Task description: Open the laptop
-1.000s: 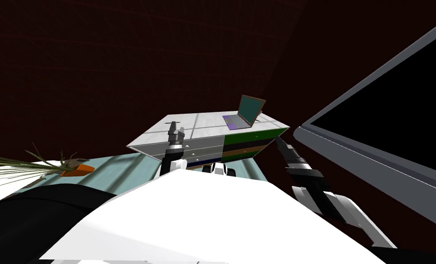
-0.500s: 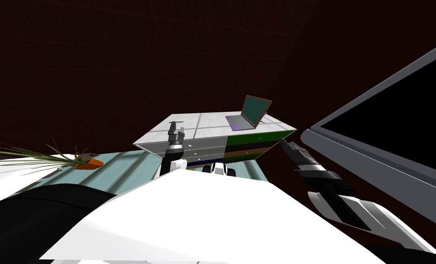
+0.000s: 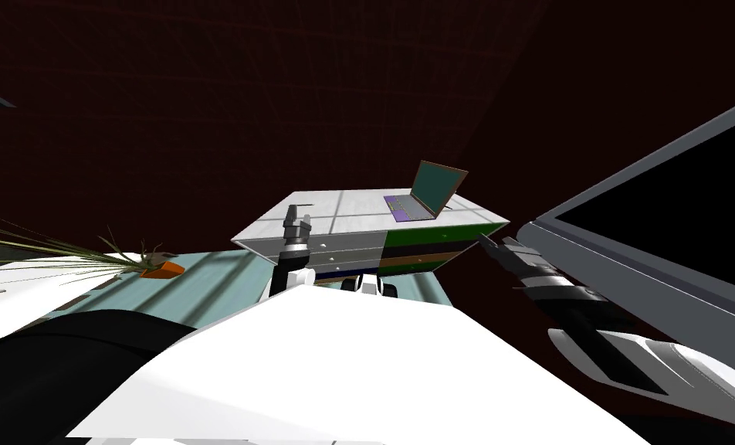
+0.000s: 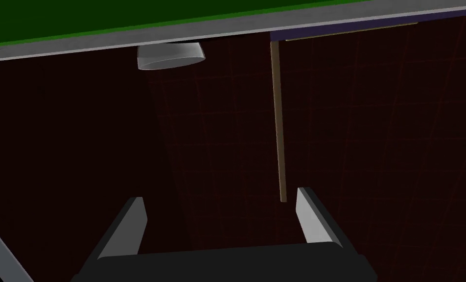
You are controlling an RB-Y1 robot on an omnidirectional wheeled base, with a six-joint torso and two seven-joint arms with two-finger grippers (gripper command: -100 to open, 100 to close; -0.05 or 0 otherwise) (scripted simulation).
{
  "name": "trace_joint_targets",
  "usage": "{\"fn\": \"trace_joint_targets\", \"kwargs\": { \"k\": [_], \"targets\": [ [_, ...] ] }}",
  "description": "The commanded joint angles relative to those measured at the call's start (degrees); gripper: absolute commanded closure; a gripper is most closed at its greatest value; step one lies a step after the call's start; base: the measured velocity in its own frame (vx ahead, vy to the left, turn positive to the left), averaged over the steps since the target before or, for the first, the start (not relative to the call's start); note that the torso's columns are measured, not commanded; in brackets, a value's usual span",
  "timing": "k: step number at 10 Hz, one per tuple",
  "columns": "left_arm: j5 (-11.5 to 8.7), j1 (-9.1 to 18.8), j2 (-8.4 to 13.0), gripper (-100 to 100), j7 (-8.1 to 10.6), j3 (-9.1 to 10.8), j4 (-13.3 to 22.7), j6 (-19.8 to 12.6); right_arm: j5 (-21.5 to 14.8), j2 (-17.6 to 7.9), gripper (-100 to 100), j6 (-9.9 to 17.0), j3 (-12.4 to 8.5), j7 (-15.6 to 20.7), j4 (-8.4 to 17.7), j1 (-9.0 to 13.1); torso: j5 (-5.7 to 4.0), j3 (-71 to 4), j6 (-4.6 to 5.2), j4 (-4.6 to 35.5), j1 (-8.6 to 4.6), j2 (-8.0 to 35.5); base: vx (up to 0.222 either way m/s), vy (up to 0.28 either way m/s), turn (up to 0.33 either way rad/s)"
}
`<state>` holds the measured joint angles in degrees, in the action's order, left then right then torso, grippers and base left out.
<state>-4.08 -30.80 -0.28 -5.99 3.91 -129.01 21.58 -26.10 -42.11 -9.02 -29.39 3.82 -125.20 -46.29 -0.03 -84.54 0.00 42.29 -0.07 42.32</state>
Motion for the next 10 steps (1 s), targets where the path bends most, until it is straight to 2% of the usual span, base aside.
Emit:
{"fn": "trace_joint_targets", "kwargs": {
  "k": [1, 2, 4, 5, 6, 7, 9, 10],
  "targets": [
    [0.0, 0.0, 0.0, 0, 0.0, 0.0, 0.0, 0.0, -3.4, -4.4, -100, 1.8, -3.4, 0.4, 1.2, -1.9, 0.02, 0.0, -0.01, 0.0, 0.02, 0.0, 0.009, -0.001, 0.116],
    [0.0, 0.0, 0.0, 0, 0.0, 0.0, 0.0, 0.0, -3.4, -5.5, -100, 1.8, -3.4, 0.4, 1.2, -1.9, 0.03, 0.0, -0.01, 0.0, 0.08, 0.0, 0.002, 0.007, 0.044],
    [0.0, 0.0, 0.0, 0, 0.0, 0.0, 0.0, 0.0, -6.5, -9.5, -100, 3.3, -6.6, 0.9, 2.6, -3.6, 0.04, 0.0, -0.01, 0.0, 0.11, 0.0, 0.008, 0.006, 0.088],
    [0.0, 0.0, 0.0, 0, 0.0, 0.0, 0.0, 0.0, -6.5, -10.6, -100, 3.3, -6.6, 0.9, 2.6, -3.6, 0.03, 0.0, 0.01, 0.0, 0.05, -0.1, 0.007, -0.006, 0.022],
    [0.0, 0.0, 0.0, 0, 0.0, 0.0, 0.0, 0.0, -8.1, -12.7, -100, 4.0, -8.1, 1.1, 3.3, -4.4, 0.01, 0.0, 0.01, 0.0, 0.03, 0.0, 0.004, 0.013, 0.066],
    [0.0, 0.0, 0.0, 0, 0.0, 0.0, 0.0, 0.0, -8.1, -13.1, -100, 4.0, -8.1, 1.1, 3.3, -4.4, 0.03, 0.0, -0.02, 0.0, 0.11, 0.0, 0.01, 0.041, 0.093],
    [0.0, 0.0, 0.0, 0, 0.0, -0.01, 0.0, 0.0, -11.1, -17.1, -100, 5.5, -11.1, 1.5, 4.7, -5.9, 0.06, 0.0, -0.01, 0.0, 0.16, -0.1, 0.018, 0.037, 0.113],
    [0.0, 0.0, 0.0, 0, 0.0, 0.0, 0.0, 0.0, -11.1, -18.3, -100, 5.5, -11.1, 1.5, 4.7, -5.9, 0.03, -0.1, 0.0, 0.0, 0.05, -0.1, 0.006, 0.004, 0.028]
  ]
}}
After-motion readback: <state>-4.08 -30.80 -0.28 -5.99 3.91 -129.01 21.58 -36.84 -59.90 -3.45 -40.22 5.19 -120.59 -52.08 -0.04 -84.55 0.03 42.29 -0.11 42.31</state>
